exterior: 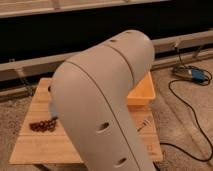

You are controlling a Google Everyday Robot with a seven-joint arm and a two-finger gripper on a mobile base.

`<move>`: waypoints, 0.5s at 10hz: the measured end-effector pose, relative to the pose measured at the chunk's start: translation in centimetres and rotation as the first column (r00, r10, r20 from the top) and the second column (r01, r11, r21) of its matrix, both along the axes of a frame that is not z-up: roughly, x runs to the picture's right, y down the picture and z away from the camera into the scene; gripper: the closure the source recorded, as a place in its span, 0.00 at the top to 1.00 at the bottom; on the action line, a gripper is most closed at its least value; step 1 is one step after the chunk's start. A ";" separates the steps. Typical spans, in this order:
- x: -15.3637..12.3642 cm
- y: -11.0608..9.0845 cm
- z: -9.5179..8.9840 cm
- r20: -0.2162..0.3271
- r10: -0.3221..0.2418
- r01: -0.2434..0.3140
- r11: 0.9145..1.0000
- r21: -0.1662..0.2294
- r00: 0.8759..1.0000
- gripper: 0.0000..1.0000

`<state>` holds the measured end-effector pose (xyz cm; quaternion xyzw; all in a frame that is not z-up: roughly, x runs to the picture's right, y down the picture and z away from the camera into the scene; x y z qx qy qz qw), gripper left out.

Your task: Place banana in paper cup

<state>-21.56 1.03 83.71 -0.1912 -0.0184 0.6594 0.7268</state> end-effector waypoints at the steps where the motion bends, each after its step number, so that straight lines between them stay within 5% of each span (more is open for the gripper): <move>1: 0.2 0.3 -0.1 0.004 0.003 -0.003 1.000 0.001 1.000 0.77; 5: 0.4 1.3 -2.1 0.042 0.015 -0.016 1.000 0.008 0.999 0.80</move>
